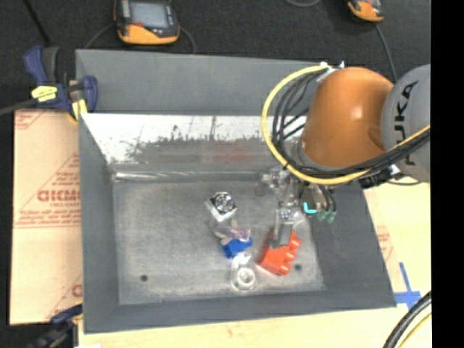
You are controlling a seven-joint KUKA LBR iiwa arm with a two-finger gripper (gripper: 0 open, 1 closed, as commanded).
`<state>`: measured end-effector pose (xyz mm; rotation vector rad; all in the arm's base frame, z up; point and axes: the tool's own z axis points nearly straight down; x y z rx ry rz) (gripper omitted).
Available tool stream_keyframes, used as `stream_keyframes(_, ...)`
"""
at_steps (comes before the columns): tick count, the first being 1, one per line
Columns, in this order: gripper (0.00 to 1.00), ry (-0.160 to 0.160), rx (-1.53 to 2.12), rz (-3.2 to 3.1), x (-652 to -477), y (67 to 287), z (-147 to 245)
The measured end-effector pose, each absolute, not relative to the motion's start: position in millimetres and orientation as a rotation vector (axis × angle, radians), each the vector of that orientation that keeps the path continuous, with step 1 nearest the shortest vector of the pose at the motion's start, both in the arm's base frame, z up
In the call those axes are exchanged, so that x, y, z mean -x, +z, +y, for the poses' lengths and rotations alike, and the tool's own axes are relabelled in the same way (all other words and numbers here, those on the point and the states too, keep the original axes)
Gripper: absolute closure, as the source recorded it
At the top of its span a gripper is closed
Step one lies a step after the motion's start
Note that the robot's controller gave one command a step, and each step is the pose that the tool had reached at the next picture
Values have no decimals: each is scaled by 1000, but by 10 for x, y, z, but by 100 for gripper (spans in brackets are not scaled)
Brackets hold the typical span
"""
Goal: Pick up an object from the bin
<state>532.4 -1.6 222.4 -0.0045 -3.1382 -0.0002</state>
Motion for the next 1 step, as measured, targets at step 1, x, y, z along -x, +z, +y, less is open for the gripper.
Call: stream_keyframes(1,0,-1,-117,-3134,-5225,687,-590)
